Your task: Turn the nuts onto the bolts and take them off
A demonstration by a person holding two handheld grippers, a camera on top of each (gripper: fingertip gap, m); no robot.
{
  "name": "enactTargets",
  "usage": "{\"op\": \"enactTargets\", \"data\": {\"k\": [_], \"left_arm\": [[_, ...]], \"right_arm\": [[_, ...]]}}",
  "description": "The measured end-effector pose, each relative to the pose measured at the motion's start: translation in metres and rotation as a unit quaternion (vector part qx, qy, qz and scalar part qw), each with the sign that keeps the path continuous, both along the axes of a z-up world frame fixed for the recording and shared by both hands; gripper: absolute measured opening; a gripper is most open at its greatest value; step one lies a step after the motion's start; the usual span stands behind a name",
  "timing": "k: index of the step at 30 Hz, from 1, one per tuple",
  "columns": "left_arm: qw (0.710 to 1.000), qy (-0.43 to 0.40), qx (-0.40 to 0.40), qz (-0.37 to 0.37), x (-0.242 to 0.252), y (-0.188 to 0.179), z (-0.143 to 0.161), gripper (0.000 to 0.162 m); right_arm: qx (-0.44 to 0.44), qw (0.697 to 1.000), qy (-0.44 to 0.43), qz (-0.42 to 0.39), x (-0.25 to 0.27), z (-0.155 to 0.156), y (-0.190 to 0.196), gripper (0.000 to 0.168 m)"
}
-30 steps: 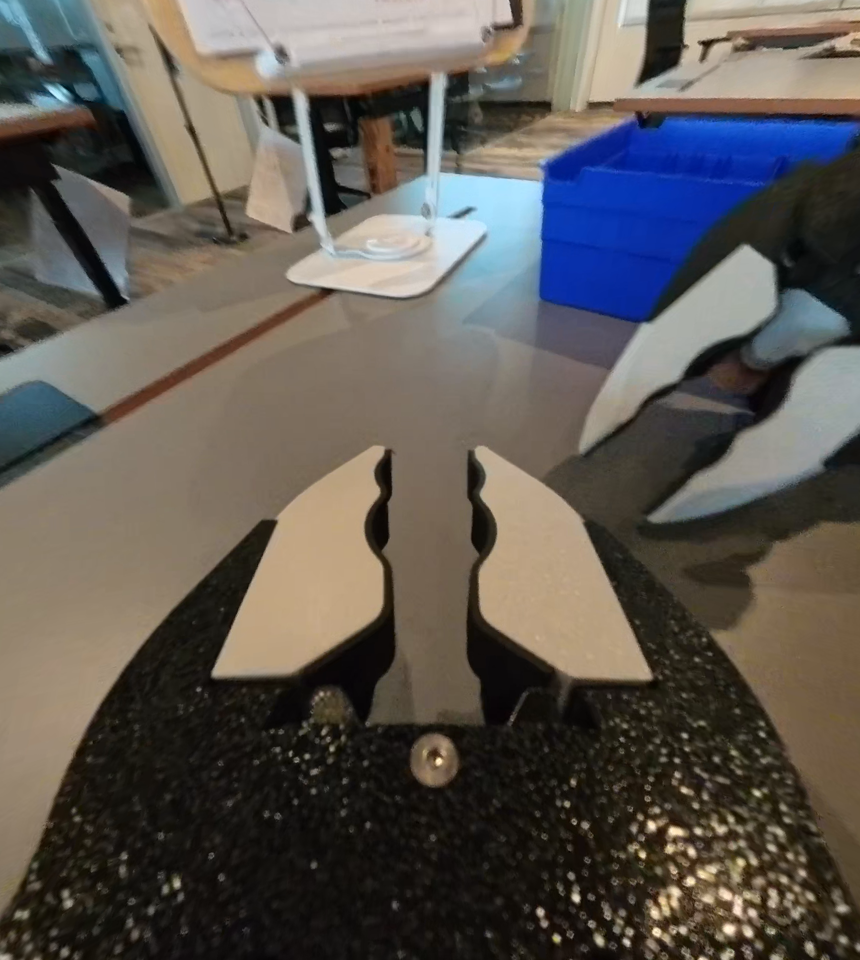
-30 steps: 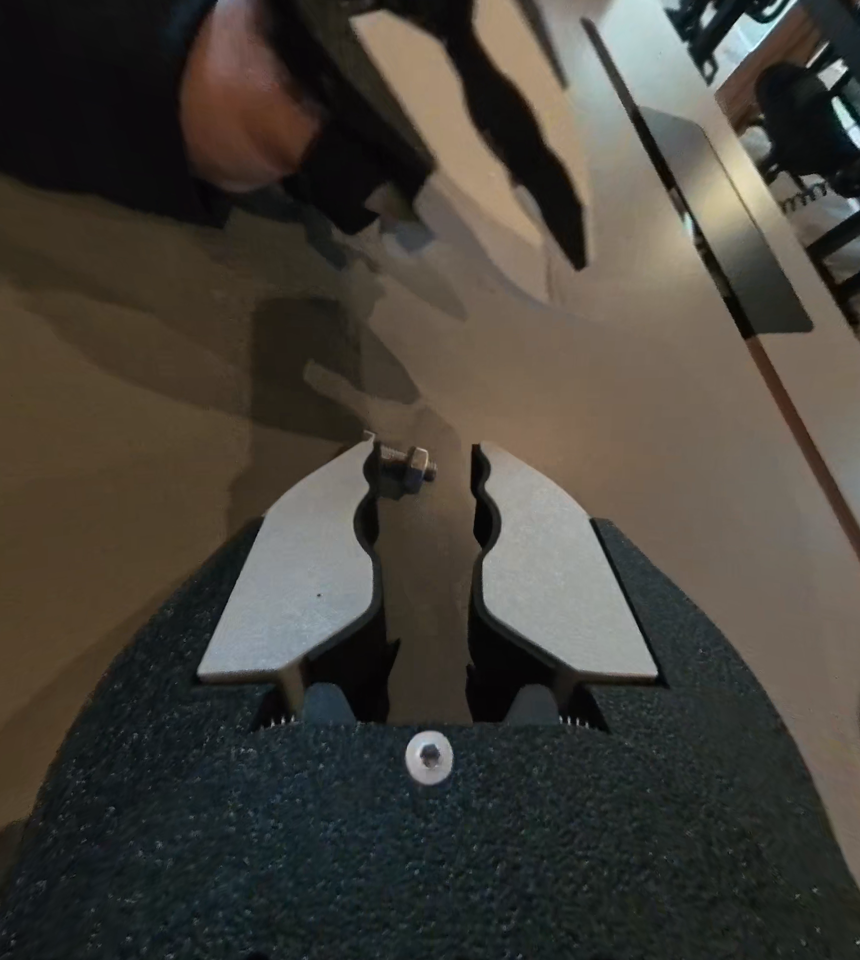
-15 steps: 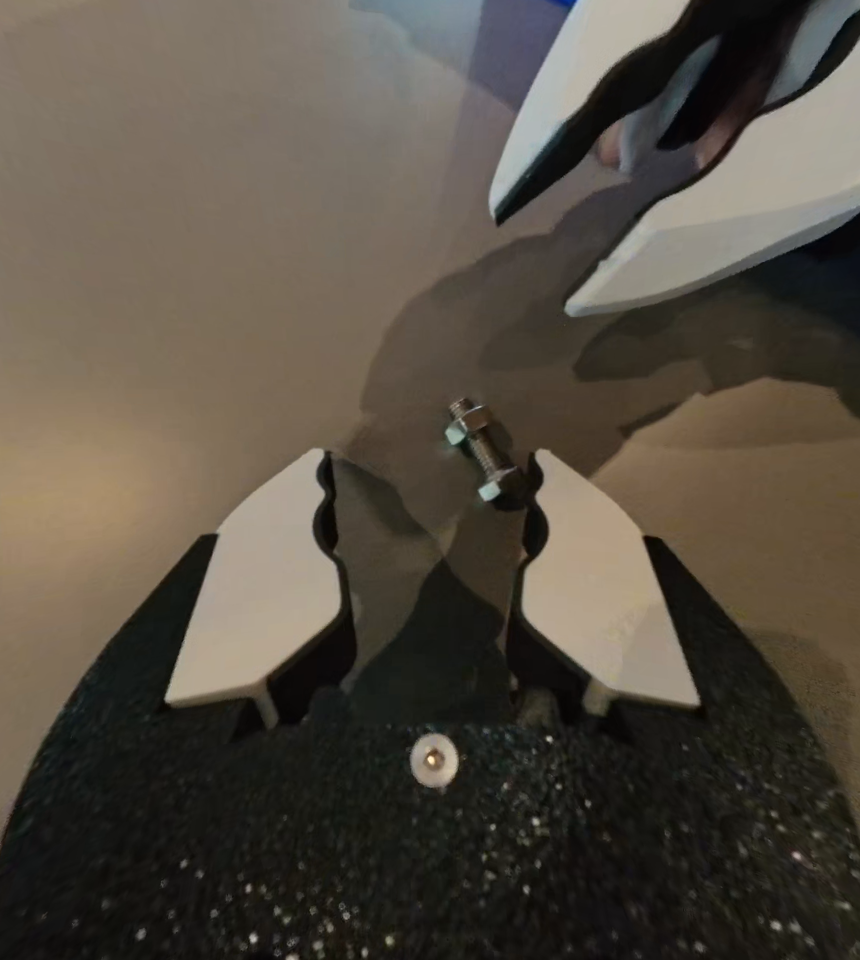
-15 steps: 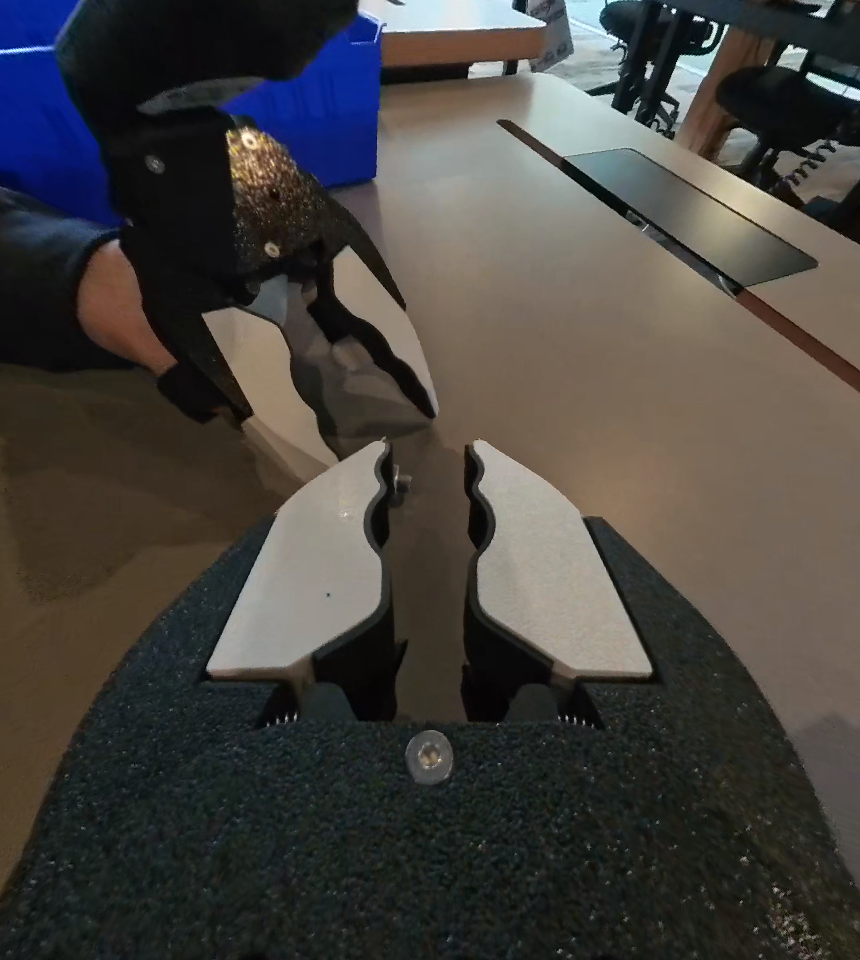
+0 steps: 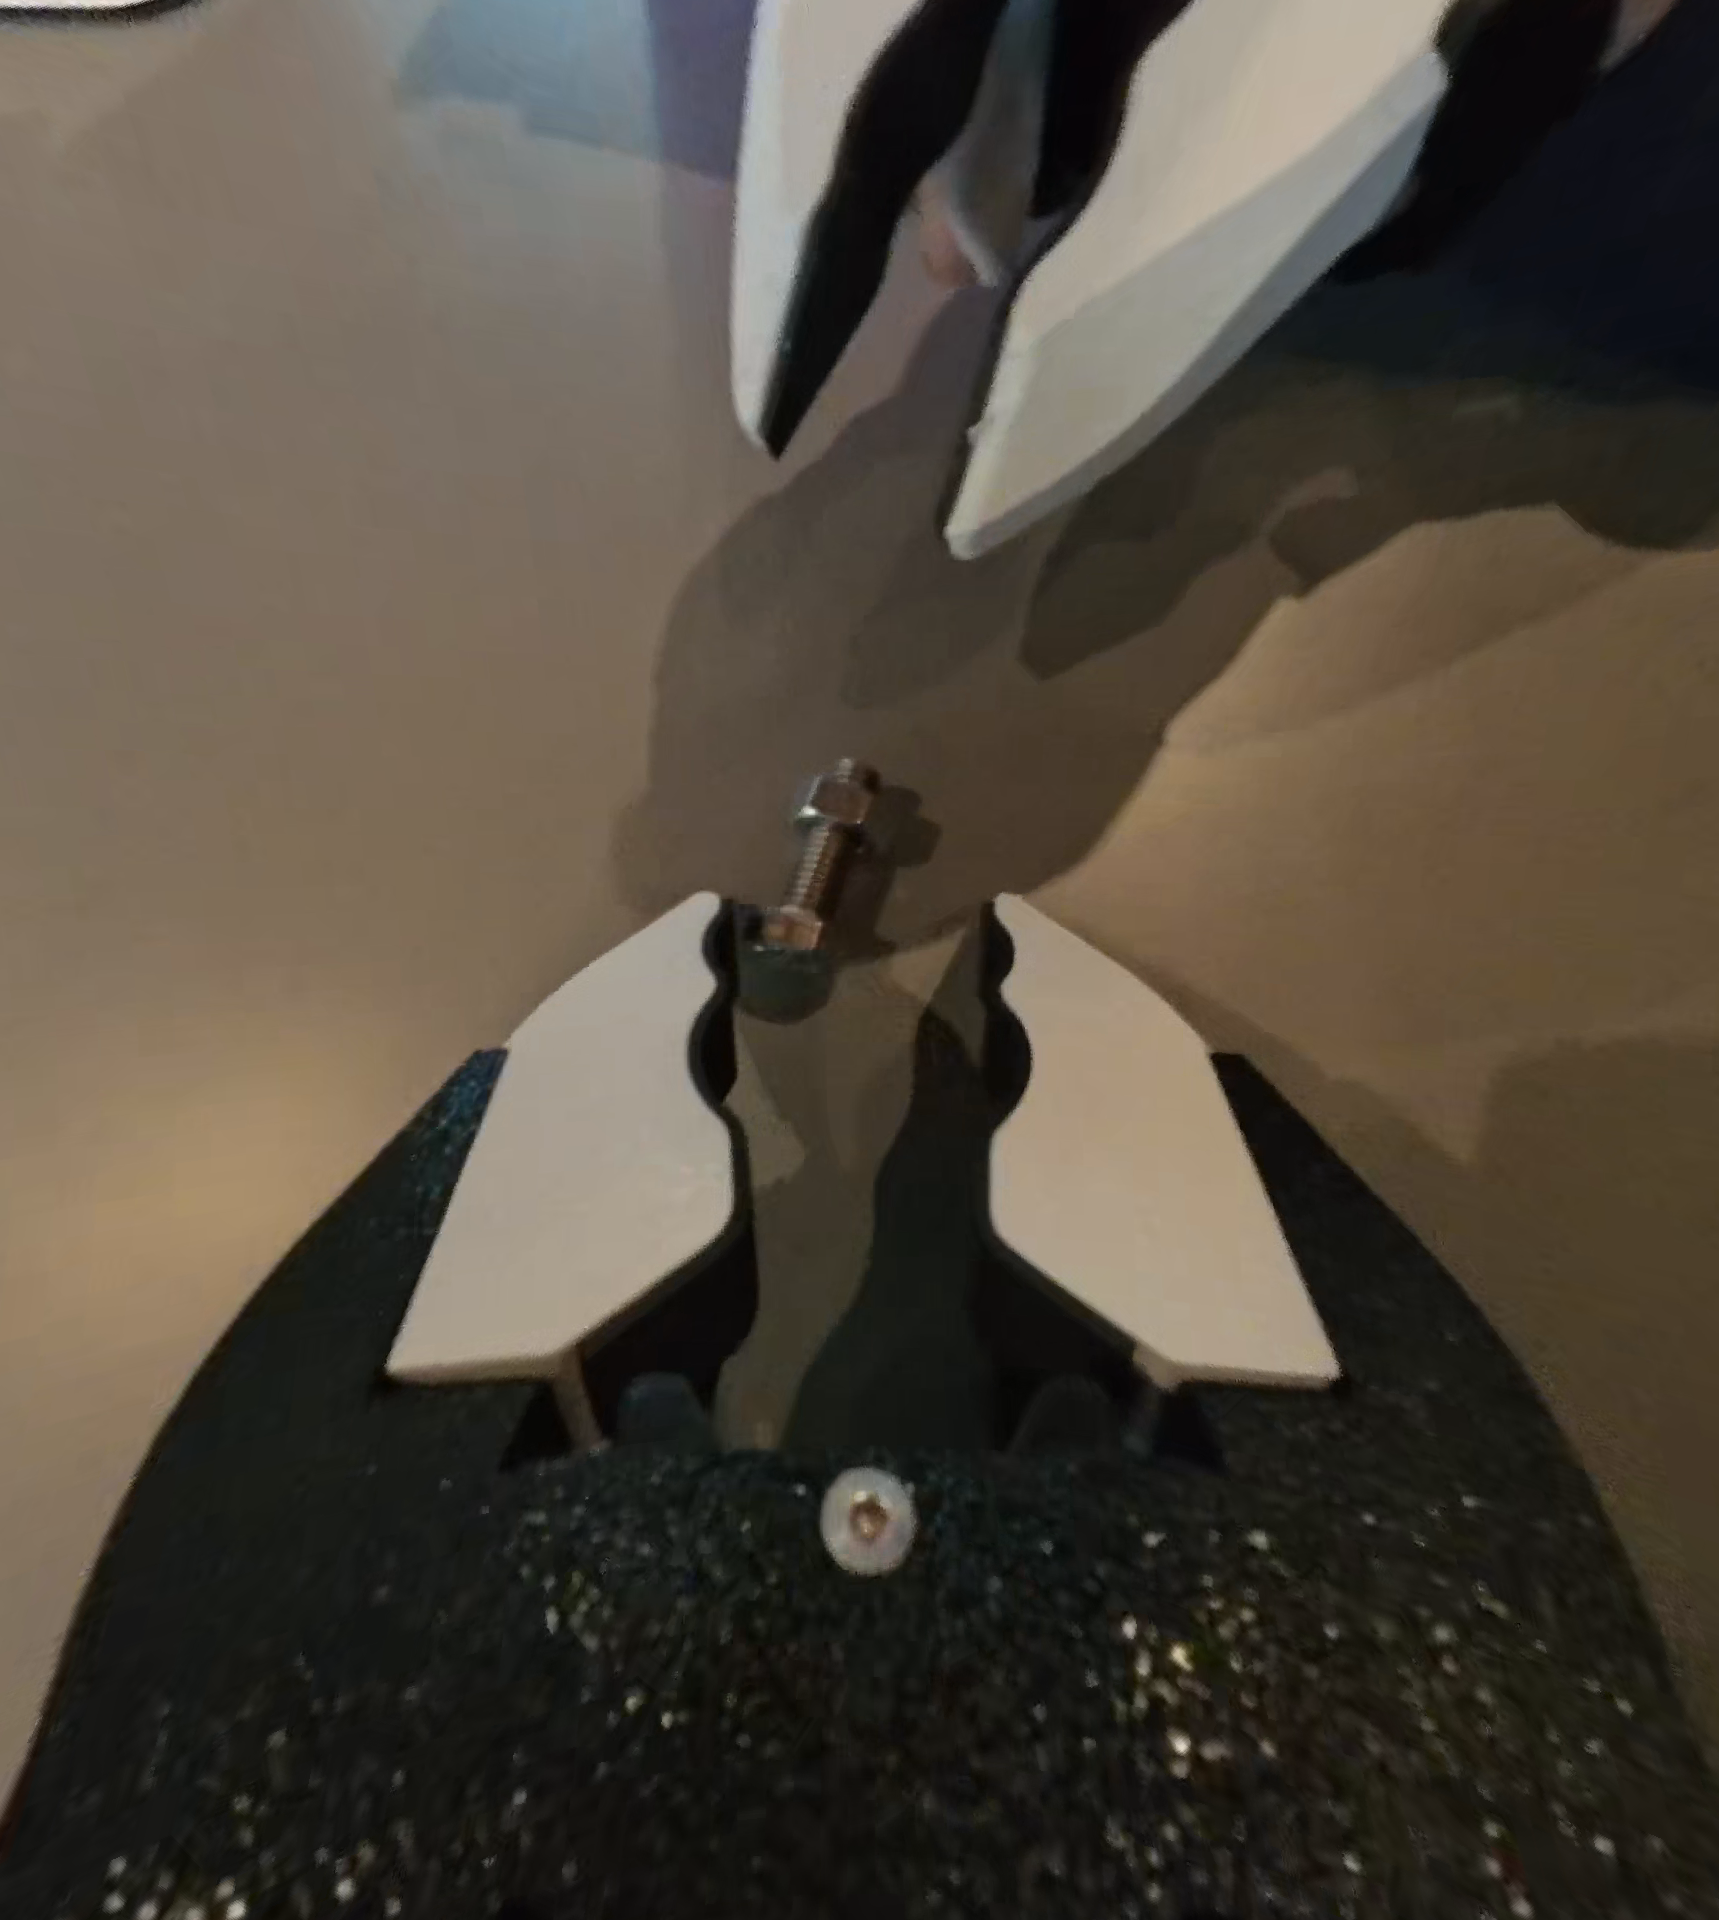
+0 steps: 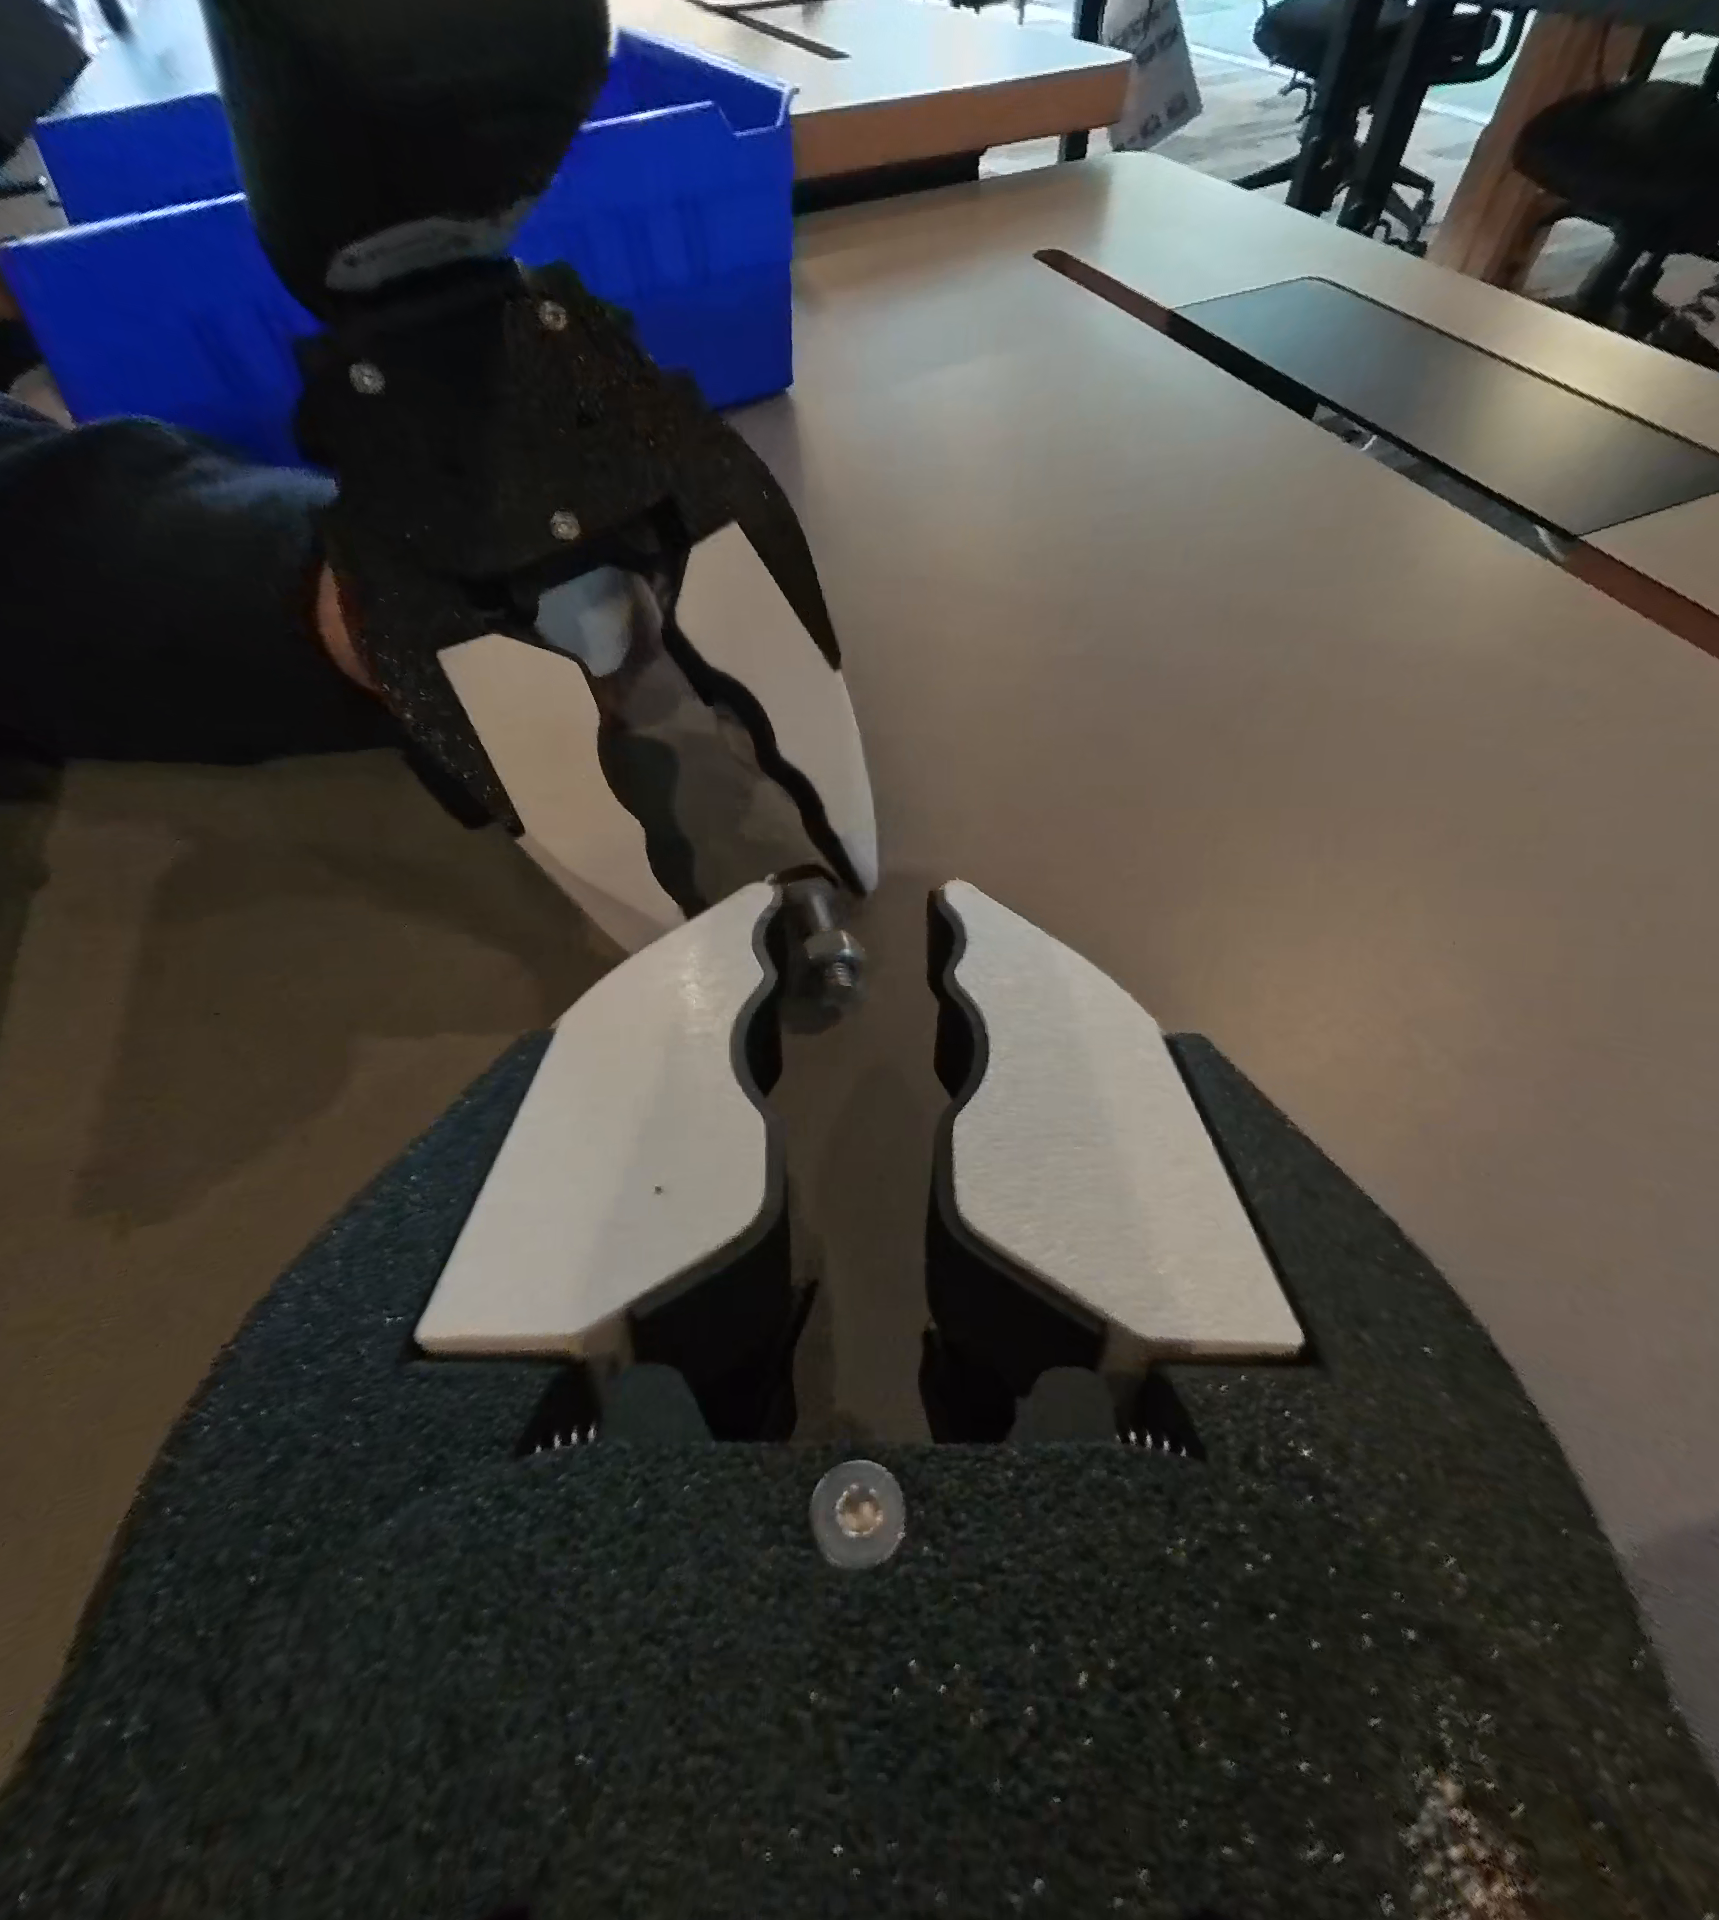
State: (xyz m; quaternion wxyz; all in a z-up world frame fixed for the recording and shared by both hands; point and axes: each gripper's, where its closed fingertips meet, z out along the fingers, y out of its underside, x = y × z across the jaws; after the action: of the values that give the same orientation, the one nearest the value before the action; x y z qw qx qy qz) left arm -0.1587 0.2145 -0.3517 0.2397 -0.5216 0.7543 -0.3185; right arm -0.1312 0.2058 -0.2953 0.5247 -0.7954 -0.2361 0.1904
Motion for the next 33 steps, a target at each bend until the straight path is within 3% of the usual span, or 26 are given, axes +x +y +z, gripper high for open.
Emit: {"op": "enactTargets", "data": {"k": [1, 4, 9, 14, 19, 21, 25, 29, 33], "left_arm": [[1.0, -0.001, 0.003, -0.012, 0.001, -0.002, 0.0, 0.041], [1.0, 0.003, -0.004, -0.029, 0.001, -0.004, 0.0, 0.026], [0.999, -0.011, -0.009, -0.046, -0.001, -0.006, 0.0, 0.02], [0.987, -0.106, 0.079, -0.094, -0.002, -0.016, 0.016, 0.017], [0.976, -0.174, 0.069, -0.115, -0.004, -0.027, 0.038, 0.017], [0.975, -0.178, 0.051, -0.123, -0.005, -0.029, 0.04, 0.017], [0.977, -0.177, 0.023, -0.116, -0.005, -0.029, 0.041, 0.018], [0.985, -0.147, 0.041, -0.085, 0.0, -0.021, 0.034, 0.04], [0.986, -0.119, 0.076, -0.087, -0.001, -0.021, 0.024, 0.029]], "right_arm": [[-0.003, 1.0, 0.006, 0.004, -0.001, -0.001, -0.001, 0.026], [-0.018, 1.0, 0.016, 0.015, -0.004, -0.005, -0.002, 0.03], [-0.053, 0.998, -0.012, 0.04, -0.009, -0.02, -0.008, 0.037], [-0.068, 0.994, -0.027, 0.082, -0.022, -0.029, -0.015, 0.036], [-0.081, 0.991, -0.008, 0.11, -0.029, -0.029, -0.02, 0.03], [-0.072, 0.991, -0.01, 0.114, -0.03, -0.027, -0.02, 0.021], [-0.06, 0.991, -0.029, 0.112, -0.029, -0.025, -0.02, 0.019], [-0.049, 0.991, -0.071, 0.101, -0.026, -0.025, -0.018, 0.019], [-0.037, 0.986, -0.131, 0.093, -0.028, -0.028, -0.016, 0.019]]}}
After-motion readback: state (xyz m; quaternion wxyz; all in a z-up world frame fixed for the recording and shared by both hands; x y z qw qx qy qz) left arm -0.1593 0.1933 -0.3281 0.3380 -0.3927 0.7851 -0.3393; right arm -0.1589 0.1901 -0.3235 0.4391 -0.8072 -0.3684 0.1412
